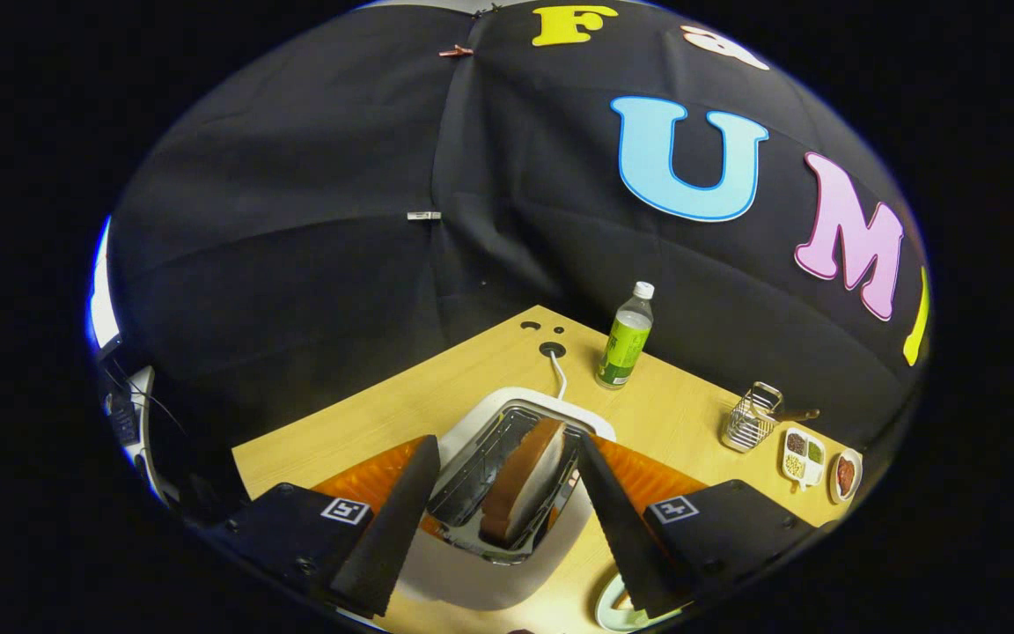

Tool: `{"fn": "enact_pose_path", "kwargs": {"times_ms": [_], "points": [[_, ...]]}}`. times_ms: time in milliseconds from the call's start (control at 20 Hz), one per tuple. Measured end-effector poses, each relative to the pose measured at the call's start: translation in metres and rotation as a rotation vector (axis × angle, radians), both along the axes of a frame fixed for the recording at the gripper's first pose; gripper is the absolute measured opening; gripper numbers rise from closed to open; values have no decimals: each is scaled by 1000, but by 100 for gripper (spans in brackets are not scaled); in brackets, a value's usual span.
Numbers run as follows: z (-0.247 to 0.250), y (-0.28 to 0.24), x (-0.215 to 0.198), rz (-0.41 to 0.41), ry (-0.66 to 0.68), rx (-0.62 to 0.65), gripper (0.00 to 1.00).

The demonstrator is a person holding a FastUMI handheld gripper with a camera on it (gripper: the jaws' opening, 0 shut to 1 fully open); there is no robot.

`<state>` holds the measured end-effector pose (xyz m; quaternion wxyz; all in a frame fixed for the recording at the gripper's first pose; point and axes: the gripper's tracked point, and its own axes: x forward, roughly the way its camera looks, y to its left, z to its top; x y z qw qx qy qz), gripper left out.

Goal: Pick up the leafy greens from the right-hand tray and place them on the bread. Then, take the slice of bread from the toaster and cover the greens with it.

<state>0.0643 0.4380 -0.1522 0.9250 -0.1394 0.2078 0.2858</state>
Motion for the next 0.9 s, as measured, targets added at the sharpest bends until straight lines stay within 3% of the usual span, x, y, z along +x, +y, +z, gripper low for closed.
{"fn": "enact_pose_path", "kwargs": {"times_ms": [250, 350, 500, 750, 900], "points": [[-23, 3, 13, -53, 40, -37, 96], [-26, 5, 13, -53, 45, -39, 85], [-25, -2, 15, -88, 38, -47, 54], [-25, -11, 18, -137, 42, -59, 27], [-24, -11, 17, -129, 83, -34, 20]]}}
